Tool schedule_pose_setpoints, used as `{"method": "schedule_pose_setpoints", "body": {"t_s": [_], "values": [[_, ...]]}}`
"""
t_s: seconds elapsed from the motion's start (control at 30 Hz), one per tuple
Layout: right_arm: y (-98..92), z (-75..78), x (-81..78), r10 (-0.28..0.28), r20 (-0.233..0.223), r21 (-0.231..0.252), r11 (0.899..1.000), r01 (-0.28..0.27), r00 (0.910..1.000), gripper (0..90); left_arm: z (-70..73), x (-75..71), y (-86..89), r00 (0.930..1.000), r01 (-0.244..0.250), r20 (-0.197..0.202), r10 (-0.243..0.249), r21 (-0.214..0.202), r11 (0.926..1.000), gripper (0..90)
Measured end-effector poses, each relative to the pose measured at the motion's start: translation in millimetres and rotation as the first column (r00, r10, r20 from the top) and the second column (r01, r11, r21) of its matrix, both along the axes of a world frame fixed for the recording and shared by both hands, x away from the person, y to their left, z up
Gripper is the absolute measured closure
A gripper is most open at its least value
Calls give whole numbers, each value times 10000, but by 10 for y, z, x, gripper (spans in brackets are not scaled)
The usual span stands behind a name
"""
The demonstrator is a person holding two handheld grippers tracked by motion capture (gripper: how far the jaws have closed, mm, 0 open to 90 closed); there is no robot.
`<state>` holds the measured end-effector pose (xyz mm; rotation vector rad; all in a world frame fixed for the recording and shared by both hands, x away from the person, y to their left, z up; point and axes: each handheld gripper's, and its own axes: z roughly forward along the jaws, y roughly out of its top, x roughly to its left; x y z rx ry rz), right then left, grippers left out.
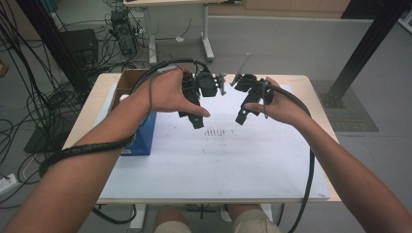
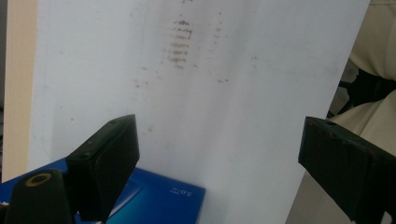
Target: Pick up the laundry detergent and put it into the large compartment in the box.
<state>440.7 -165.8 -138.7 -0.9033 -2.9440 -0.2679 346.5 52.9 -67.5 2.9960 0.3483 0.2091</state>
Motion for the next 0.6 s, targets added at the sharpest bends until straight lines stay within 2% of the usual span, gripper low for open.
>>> {"method": "schedule_pose_setpoints", "body": {"t_s": [0.3,0.47,0.6], "values": [[33,-16,7,91,-21,-65,9999,-91,10000,63,-34,-7,38,9999,-66,89,68,-166,9998,128],[27,-11,14,73,-22,-29,10000,-73,10000,63,-53,6,45,10000,-61,61,62,-115,9999,128],[26,-7,7,78,-6,-42,10000,-78,10000,63,-48,-4,70,9998,-146,120,149,-267,9995,127]]}}
